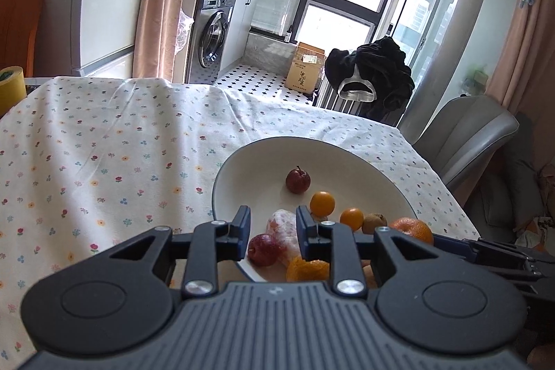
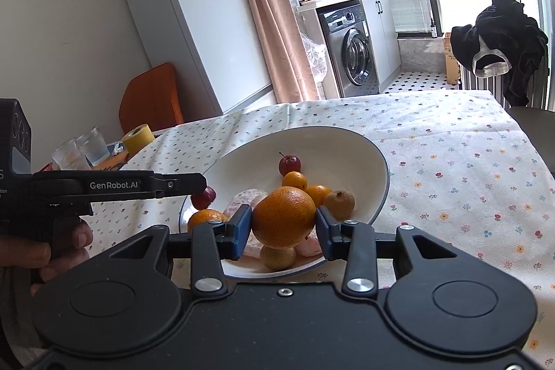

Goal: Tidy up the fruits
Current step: 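Carry the red apple into the bowl with the left gripper while the right gripper carries the orange, then open the left gripper in the bowl while the right gripper releases the orange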

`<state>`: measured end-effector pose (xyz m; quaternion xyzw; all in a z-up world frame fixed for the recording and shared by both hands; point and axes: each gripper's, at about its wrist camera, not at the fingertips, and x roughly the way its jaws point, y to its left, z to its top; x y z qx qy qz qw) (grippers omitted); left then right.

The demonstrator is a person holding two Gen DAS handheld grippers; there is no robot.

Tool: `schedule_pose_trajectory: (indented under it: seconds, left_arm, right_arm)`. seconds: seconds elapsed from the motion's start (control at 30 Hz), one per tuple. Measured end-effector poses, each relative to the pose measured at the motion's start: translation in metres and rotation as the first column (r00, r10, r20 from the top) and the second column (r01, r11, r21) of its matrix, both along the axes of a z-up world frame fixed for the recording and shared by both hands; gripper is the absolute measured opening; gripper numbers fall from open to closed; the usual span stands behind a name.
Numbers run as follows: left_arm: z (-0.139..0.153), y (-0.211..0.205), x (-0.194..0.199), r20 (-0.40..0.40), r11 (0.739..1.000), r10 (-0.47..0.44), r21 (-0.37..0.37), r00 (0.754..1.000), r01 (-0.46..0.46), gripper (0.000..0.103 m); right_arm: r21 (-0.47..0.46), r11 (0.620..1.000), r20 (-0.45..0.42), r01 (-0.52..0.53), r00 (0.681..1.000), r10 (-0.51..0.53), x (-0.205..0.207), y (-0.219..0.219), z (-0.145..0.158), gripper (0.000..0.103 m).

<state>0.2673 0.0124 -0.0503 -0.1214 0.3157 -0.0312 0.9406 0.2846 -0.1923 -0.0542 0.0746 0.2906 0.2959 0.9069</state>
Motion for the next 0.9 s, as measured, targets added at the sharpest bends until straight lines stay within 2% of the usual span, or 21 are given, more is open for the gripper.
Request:
schedule_pose_trajectory:
  seconds: [0.33, 0.7, 0.9]
  left_arm:
    - [0.003, 0.009, -0.012, 0.004, 1.0, 0.025, 0.005, 1.0, -0.025, 0.052]
    - [0.009, 0.024, -0.028, 0.009, 0.998, 0.06, 0.012, 0.998, -0.06, 0.065]
    - [0.011, 0.031, -0.04, 0.004, 0.996, 0.084, 0.024, 0.996, -0.084, 0.074]
  right_arm:
    - [-0.013, 1.0, 0.003, -0.002, 1.0, 0.002, 0.004, 0.008, 0.002, 0.038]
    - [-0.055, 0.998, 0.036, -0.012, 0.999, 0.014, 0.013, 0.029, 0.01, 0.038]
    - [-0.042, 0.999, 0.051, -0.012, 0.999, 0.014, 0.019, 0.036, 0.013, 0.039]
